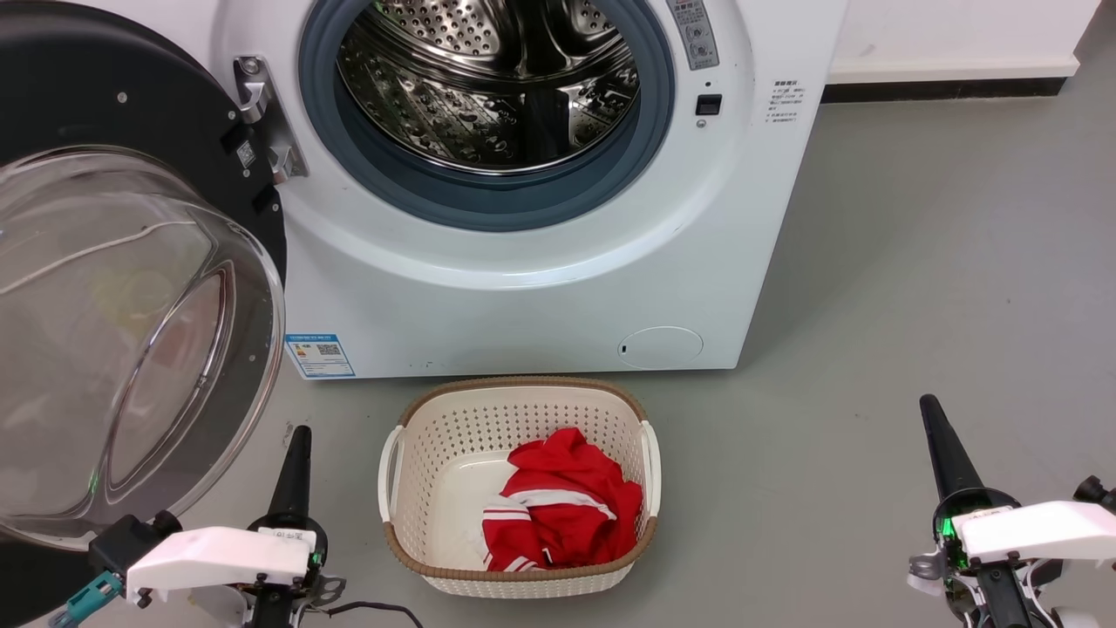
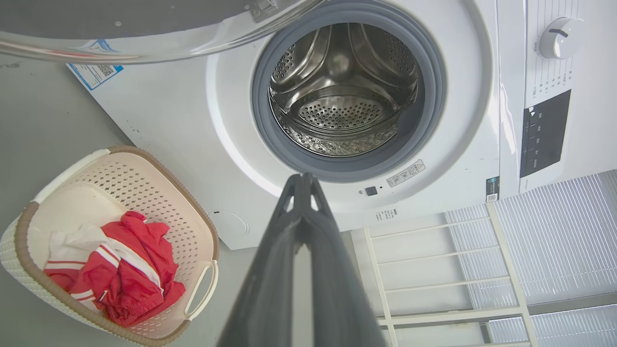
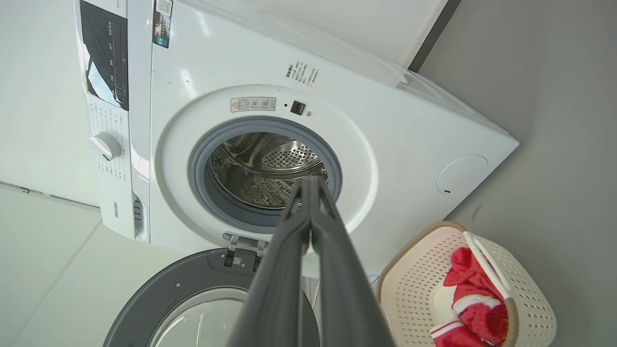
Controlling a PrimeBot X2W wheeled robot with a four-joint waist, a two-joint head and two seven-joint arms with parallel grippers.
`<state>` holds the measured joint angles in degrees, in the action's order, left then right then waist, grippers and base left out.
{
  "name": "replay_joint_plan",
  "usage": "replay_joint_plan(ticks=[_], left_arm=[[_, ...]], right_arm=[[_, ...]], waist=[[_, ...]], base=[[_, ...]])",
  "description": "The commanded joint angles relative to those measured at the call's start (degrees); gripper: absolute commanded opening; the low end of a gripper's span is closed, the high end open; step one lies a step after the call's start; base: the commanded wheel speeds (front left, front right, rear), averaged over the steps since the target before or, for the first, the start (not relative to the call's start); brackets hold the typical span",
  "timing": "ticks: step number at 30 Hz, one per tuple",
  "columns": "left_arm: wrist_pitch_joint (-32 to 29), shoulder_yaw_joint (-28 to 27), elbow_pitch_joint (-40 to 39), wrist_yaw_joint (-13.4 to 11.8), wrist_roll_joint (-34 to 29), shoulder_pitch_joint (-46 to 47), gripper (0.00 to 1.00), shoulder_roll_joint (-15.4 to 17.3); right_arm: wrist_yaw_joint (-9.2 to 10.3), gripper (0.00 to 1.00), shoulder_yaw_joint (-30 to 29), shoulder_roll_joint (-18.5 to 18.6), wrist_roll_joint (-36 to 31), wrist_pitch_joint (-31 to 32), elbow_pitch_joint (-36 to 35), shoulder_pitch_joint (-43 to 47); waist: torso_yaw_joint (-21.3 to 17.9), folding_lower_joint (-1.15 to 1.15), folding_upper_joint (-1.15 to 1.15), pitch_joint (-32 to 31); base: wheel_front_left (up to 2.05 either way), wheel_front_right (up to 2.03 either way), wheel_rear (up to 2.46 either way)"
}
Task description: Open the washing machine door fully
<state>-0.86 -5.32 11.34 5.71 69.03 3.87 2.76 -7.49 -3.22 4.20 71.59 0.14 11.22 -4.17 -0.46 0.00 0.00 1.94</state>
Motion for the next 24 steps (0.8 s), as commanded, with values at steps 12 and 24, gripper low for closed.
replay_joint_plan(ticks=[12,24], left_arm=[[-1.9,-0.5,0.7,0.9,7.4,1.7,0.0,0.1],[-3.4,-0.8,1.5,1.3,13.3,2.0,0.0,0.2]], right_arm=[[-0.01,0.0,-0.5,0.2,7.2,1.7,0.7,-1.4],[-0.01,0.0,-0.9,0.1,12.7,3.0,1.5,-1.8]], waist=[[0.1,0.0,0.0,-0.4],[0.2,0.0,0.0,-0.9]], base=[[0.0,0.0,0.0],[0.0,0.0,0.0]])
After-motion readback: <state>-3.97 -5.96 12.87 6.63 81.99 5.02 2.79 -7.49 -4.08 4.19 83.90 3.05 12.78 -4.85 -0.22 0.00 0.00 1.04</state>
